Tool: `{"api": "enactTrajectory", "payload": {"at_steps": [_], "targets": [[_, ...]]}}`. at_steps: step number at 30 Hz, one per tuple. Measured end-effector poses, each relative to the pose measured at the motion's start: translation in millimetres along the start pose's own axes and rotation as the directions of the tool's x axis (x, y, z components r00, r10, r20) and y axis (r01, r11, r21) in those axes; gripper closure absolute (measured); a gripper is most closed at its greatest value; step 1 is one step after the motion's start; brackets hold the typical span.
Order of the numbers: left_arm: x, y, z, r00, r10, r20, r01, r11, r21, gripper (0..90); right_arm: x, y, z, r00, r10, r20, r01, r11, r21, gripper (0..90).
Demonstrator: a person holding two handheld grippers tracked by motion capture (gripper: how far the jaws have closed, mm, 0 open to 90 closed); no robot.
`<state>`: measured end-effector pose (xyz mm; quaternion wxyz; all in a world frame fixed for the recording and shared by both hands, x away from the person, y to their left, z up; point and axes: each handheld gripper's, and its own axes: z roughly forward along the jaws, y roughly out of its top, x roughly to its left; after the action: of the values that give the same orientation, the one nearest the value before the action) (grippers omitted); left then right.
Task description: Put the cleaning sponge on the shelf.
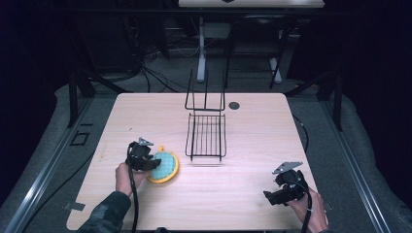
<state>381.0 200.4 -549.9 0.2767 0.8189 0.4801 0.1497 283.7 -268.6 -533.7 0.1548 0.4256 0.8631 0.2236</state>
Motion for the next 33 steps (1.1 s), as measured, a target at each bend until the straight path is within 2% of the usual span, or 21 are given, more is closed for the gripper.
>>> {"api": "enactTrajectory", "payload": {"at_steps": [9,15,23,30,33], "targets": [[-2.4,-0.2,-0.1,0.9987,0.032,-0.039,-0.033,0.9994,-0.01,83.8,0.9,1.2,-0.6,1.0,-0.007,-0.002,0.007,1.0,0.002,8.8],[-4.3,0.3,-0.4,0.9968,0.055,-0.057,-0.057,0.9976,-0.038,85.8,-0.4,0.1,1.4,0.9999,-0.009,-0.01,0.009,1.0,0.006,8.8],[1.9,2.0,-7.2,0.9989,0.044,-0.017,-0.045,0.9978,-0.049,86.9,-1.2,-0.1,-0.4,0.9998,-0.017,-0.004,0.017,1.0,-0.001,8.8],[-0.9,5.9,-18.2,0.9981,0.06,-0.015,-0.061,0.9951,-0.078,87.1,-1.6,-0.9,1.5,0.9996,-0.03,-0.001,0.03,1.0,0.011,8.8],[-3.0,7.0,-23.1,0.998,0.061,-0.016,-0.062,0.9931,-0.099,87.2,-2.6,-1.4,0.6,0.9998,-0.019,-0.001,0.019,1.0,0.002,8.8]]}}
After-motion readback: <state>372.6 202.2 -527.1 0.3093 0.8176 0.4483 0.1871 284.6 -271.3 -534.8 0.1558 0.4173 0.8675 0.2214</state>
